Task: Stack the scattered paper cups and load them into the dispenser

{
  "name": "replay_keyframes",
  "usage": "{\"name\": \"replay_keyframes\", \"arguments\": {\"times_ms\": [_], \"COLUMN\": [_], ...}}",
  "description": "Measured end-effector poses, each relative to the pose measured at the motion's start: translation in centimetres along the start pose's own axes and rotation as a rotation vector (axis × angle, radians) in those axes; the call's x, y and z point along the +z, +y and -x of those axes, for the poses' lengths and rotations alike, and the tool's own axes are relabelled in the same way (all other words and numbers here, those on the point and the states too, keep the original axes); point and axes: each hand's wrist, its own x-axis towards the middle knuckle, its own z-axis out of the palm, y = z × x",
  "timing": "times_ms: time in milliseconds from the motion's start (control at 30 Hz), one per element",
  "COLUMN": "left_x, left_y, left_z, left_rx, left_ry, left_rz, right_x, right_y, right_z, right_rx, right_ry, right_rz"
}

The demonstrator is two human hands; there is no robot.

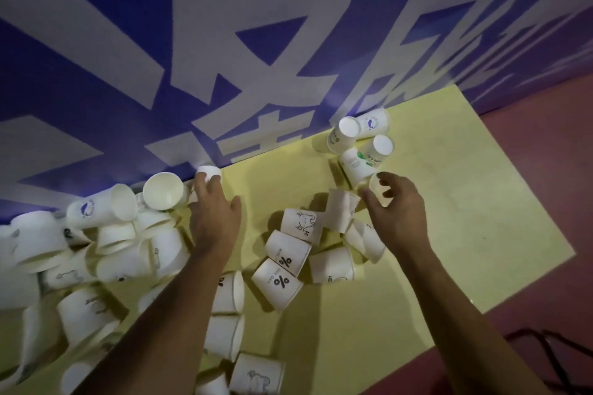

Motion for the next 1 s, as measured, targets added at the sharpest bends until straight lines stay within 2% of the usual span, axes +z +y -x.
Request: {"name": "replay_keyframes", "arguments": {"times_ms": [67,200,300,367,500,767,867,1000], "left_x": [0.2,0.8,1.1,1.0,0.2,-1.3,-2.3,-4.7], "left_y": [0.2,0.1,-0.4,-0.8,-1.0,-2.0,-2.5,-2.8], "left_z": [0.1,-0.1,-0.4,-0.5,-0.6,1.3,2.1,3.0], "left_rx": [0.003,0.011,-0.092,-0.152,-0.151,-0.135,-0.16,-0.053], "left_ry": [0.016,0.072,0.094,0.077,-0.002,-0.229,-0.206,-0.196], "left_rz": [0.009,0.063,0.109,0.098,0.076,-0.113,-0.054,0.127], "right_x": [0.1,0.8,1.3,1.7,1.6,-0.2,-0.6,-0.6], "right_y": [1.4,3.6,4.7,5.1,4.9,2.4,0.7,-2.2], "right_z": [-1.3,-2.9,-3.6,-3.9,-3.7,-1.7,-0.7,1.0], "right_rx": [0.042,0.099,0.134,0.124,0.134,0.029,-0.033,-0.114], "right_ry": [0.009,-0.082,-0.153,-0.164,-0.145,0.03,0.047,0.038], "right_rz": [0.084,0.225,0.255,0.244,0.182,0.057,0.015,-0.073]}}
